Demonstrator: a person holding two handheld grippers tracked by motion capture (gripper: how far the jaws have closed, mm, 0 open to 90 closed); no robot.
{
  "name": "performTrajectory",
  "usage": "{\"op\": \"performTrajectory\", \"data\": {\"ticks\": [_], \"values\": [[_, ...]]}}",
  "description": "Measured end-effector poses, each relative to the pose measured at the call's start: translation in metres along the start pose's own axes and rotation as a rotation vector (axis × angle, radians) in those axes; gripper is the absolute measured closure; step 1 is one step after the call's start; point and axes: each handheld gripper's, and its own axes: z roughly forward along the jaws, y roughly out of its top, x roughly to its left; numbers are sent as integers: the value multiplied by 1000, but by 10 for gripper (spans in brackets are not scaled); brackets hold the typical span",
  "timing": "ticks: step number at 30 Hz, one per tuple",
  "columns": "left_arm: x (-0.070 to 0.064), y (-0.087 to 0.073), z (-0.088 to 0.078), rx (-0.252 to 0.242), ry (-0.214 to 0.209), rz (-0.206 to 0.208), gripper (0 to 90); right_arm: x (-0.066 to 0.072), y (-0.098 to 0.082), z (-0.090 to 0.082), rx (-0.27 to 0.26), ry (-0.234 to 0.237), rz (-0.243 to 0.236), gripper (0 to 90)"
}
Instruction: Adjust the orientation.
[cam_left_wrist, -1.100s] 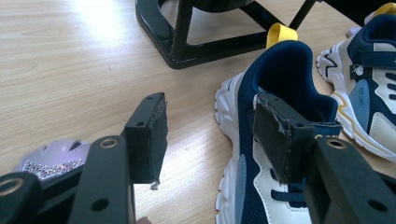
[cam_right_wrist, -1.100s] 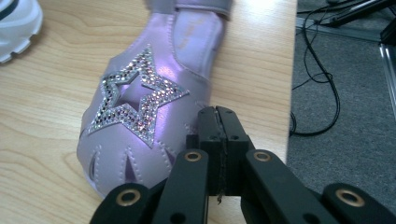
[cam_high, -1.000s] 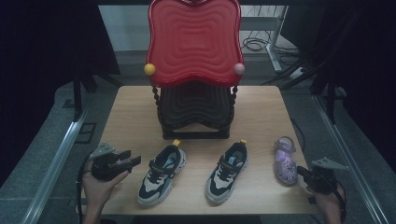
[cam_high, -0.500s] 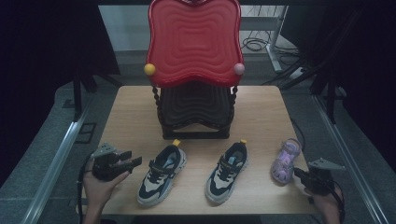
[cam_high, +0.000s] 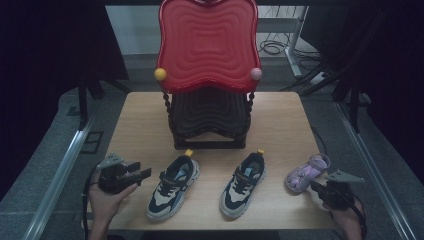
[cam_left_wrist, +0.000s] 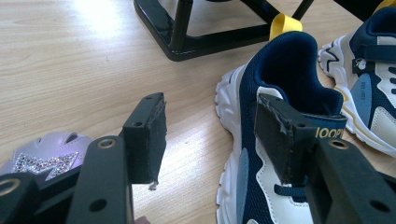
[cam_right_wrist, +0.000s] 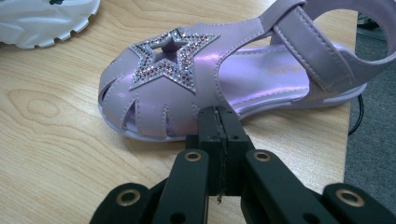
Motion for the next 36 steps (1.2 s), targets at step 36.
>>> {"op": "performTrajectory", "data": {"ticks": [36], "values": [[4, -2, 1, 4, 2, -3, 437, 39, 20, 23, 29, -24, -28, 897]]}}
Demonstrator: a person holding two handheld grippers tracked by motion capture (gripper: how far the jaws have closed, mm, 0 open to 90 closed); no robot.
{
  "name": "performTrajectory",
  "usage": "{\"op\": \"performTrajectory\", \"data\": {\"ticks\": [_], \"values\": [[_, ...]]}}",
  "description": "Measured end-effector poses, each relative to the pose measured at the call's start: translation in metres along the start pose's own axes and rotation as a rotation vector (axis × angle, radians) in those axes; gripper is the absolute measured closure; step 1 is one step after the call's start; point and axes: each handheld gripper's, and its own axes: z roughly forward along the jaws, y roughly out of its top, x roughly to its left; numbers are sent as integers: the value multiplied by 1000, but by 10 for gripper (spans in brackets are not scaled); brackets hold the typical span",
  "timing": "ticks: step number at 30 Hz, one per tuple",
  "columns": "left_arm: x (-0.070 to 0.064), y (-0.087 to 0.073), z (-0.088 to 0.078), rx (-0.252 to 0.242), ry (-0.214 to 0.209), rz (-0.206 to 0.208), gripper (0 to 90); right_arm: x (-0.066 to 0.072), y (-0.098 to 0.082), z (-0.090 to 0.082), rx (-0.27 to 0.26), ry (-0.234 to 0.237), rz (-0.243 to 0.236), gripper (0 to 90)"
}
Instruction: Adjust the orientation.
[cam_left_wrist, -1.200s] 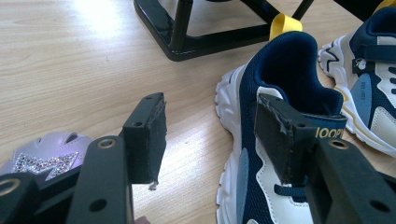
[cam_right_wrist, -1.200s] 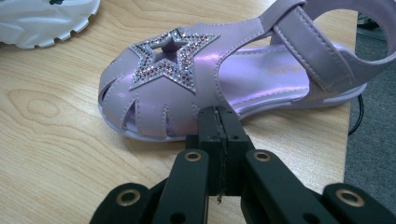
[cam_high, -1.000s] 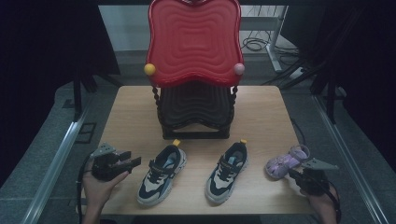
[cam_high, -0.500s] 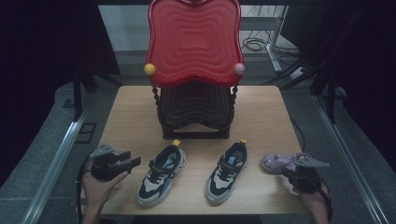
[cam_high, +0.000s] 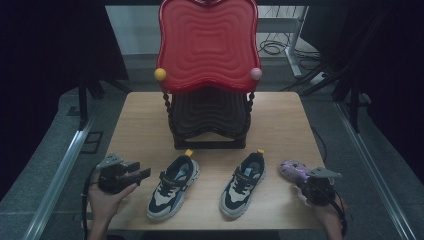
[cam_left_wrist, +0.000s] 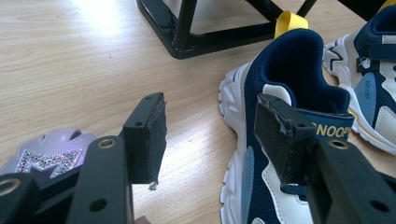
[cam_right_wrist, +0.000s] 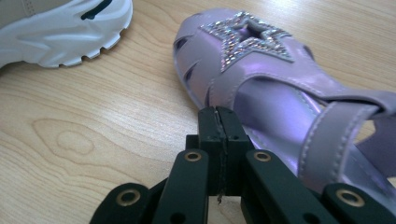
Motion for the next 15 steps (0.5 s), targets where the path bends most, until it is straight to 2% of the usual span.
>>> {"op": "performTrajectory", "data": {"ticks": [7, 13, 15], "values": [[0, 0, 1, 3, 1, -1, 437, 8, 5, 5, 3, 23, -23, 897], [0, 0, 1, 4, 4, -3, 437, 15, 15, 16, 8, -2, -51, 898], [0, -1, 1, 5, 5, -3, 437, 17, 18, 19, 11, -14, -46, 898]]}}
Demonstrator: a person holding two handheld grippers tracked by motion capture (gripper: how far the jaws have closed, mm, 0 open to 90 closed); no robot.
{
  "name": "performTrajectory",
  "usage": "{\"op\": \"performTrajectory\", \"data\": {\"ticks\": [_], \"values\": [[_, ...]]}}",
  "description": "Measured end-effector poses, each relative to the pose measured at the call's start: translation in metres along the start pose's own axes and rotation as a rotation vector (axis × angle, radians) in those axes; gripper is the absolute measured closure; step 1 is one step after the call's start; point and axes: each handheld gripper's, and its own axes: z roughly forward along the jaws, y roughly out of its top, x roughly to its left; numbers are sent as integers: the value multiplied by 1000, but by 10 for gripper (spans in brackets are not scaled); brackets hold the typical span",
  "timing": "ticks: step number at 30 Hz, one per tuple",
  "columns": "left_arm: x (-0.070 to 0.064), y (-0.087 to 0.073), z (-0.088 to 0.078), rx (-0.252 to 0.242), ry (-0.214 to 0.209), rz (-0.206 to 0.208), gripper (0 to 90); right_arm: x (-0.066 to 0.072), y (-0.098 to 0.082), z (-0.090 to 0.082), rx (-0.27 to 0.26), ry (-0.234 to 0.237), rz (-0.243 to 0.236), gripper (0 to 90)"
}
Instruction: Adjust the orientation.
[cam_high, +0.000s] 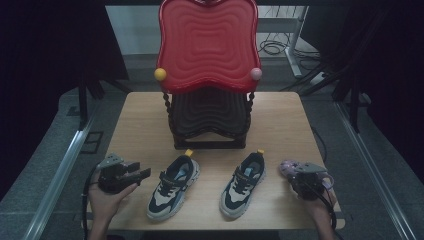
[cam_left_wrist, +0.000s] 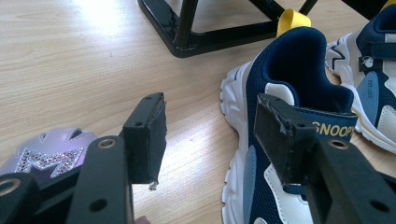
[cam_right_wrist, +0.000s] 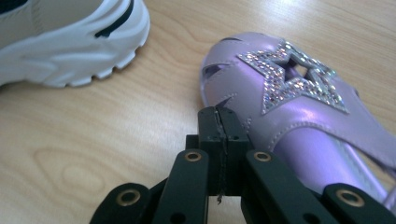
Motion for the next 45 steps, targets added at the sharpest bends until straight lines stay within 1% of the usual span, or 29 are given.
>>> {"op": "performTrajectory", "data": {"ticks": [3, 4, 6, 9, 12, 14, 17, 18, 19, 22, 25, 29, 33, 36, 40, 41, 43, 44, 45], "values": [[1, 0, 0, -1, 2, -2, 438, 2, 4, 5, 1, -19, 11, 898], [1, 0, 0, -1, 2, -2, 438, 2, 4, 5, 1, -19, 11, 898], [1, -1, 0, -1, 4, -2, 439, 3, 7, 7, -1, -39, 22, 898], [0, -1, 1, 1, 3, 0, 438, 4, 9, 8, -1, -51, 30, 898], [0, 0, 1, 1, 2, 1, 438, 5, 9, 6, -10, -30, 32, 897], [1, 0, 0, 0, 3, 0, 438, 5, 10, 2, -26, -14, 40, 897], [1, -1, 0, -1, 5, 0, 438, 1, 11, -8, -66, 5, 55, 897], [1, -1, 0, -1, 5, 0, 438, 1, 11, -8, -66, 5, 55, 897], [2, -1, 0, -1, 6, 0, 438, -2, 12, -15, -94, 17, 64, 897], [3, 0, -1, -4, 5, 1, 438, -7, 12, -23, -125, 34, 74, 896], [5, 0, -3, -12, 5, -5, 438, -12, 11, -26, -141, 46, 84, 881], [9, -2, -6, -16, 10, -15, 438, -18, 7, -30, -155, 58, 105, 887], [11, -1, -10, -26, 6, -24, 438, -21, 2, -34, -168, 85, 103, 894], [12, 0, -16, -43, 11, -25, 438, -23, -3, -40, -191, 107, 104, 884], [18, 0, -26, -70, 21, -43, 439, -28, -7, -46, -216, 131, 111, 851], [20, 0, -29, -75, 24, -45, 439, -29, -9, -47, -220, 136, 113, 830], [22, 1, -34, -88, 29, -50, 440, -30, -11, -49, -230, 143, 113, 757], [22, 1, -34, -88, 29, -50, 439, -30, -11, -49, -230, 143, 113, 757], [23, 1, -39, -97, 32, -51, 439, -30, -12, -51, -237, 147, 112, 693]]}}
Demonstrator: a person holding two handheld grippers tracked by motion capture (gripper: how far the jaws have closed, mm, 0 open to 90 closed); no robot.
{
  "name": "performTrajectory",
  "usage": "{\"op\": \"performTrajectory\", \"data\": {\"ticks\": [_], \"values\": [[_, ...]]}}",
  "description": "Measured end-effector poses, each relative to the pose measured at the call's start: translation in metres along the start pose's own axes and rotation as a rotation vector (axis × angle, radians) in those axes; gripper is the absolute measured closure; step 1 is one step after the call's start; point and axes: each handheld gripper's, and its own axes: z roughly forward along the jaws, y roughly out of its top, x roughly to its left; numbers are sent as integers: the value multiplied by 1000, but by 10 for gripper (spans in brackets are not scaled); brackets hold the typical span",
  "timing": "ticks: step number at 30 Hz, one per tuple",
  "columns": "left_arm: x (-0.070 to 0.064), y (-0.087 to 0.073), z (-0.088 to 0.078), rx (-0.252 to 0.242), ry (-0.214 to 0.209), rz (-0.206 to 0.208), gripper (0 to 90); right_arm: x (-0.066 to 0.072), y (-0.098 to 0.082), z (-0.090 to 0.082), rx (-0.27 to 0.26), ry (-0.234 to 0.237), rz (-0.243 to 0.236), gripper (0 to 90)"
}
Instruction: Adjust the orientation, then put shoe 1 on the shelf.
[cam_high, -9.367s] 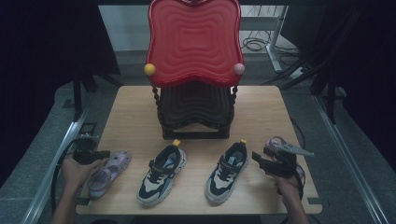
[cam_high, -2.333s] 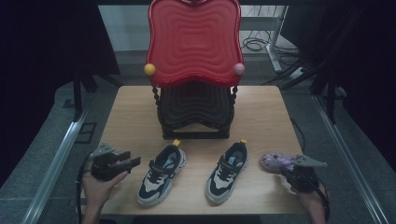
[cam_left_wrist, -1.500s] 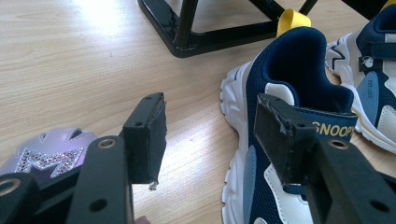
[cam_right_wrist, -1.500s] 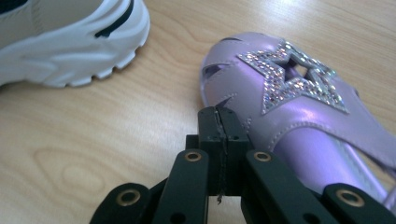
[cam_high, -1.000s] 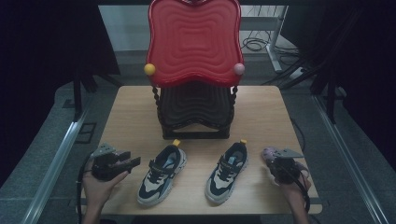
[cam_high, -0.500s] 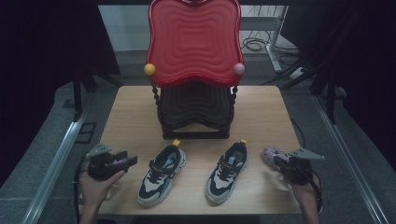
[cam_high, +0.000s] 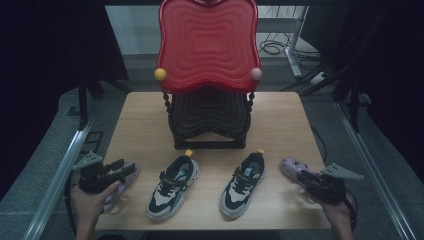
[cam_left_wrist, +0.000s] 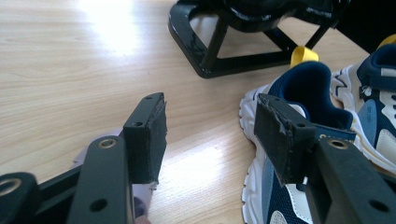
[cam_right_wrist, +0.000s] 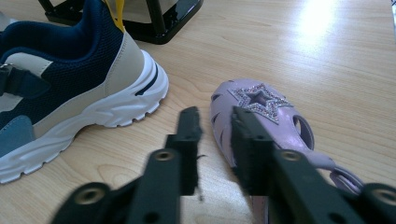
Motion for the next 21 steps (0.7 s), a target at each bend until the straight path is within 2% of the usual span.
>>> {"op": "performTrajectory", "data": {"ticks": [4, 11, 18, 21], "values": [[0, 2, -7, -9, -2, -1, 435, 0, 0, -1, 5, 19, -6, 631], [-2, 4, -18, -14, -34, 11, 438, -6, -1, -7, 8, 39, 0, 618], [5, -13, -42, 14, -28, 19, 471, -12, -7, -18, 13, 23, 15, 598], [7, -19, -46, 21, -21, 16, 483, -15, -8, -20, 10, 13, 25, 597]]}}
